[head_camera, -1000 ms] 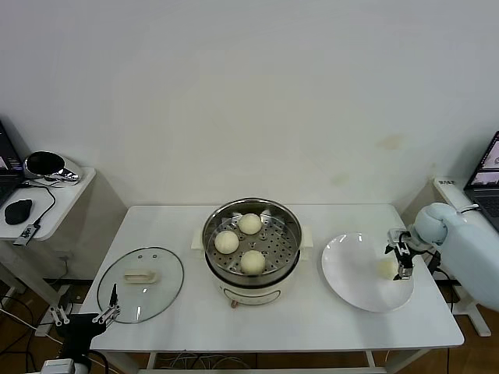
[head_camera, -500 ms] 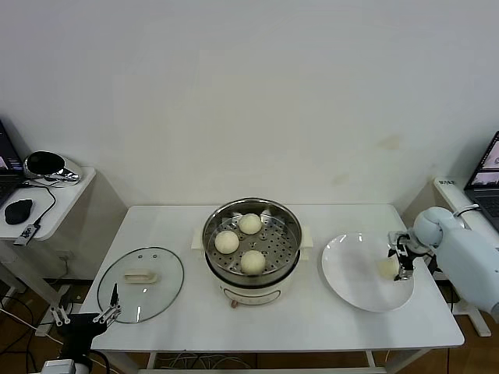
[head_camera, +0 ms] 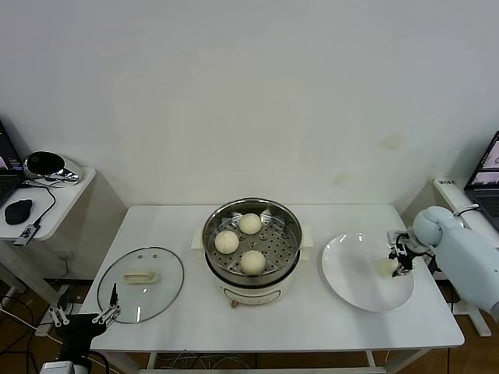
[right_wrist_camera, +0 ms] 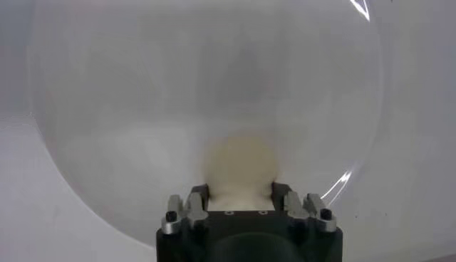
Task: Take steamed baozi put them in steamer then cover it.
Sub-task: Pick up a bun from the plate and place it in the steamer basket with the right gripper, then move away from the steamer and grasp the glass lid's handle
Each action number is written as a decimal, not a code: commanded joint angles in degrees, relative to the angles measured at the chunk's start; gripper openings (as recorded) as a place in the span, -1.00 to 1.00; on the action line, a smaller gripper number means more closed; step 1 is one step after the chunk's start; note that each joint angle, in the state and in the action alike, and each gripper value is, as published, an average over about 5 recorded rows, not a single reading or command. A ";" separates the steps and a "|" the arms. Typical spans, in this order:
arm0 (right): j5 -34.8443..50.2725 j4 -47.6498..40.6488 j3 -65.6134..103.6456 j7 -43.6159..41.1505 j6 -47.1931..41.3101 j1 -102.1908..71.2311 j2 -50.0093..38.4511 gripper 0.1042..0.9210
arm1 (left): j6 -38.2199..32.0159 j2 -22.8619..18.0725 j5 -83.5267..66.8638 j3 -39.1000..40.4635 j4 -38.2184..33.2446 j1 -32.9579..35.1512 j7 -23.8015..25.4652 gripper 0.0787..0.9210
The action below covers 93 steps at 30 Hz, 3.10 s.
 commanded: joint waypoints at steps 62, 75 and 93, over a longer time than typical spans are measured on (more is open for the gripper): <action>50.33 26.06 -43.71 20.24 -37.14 33.31 15.82 0.20 | 0.51 -0.57 0.62 2.32 0.99 -2.72 0.05 0.77; 57.81 38.72 -31.71 25.59 -36.88 35.54 3.69 0.76 | 0.60 -0.09 0.42 2.31 2.21 -3.26 0.10 0.77; 41.07 47.74 31.61 61.94 9.38 -40.96 -1.60 0.76 | -5.15 -2.09 5.18 3.27 5.36 -3.99 -0.05 0.77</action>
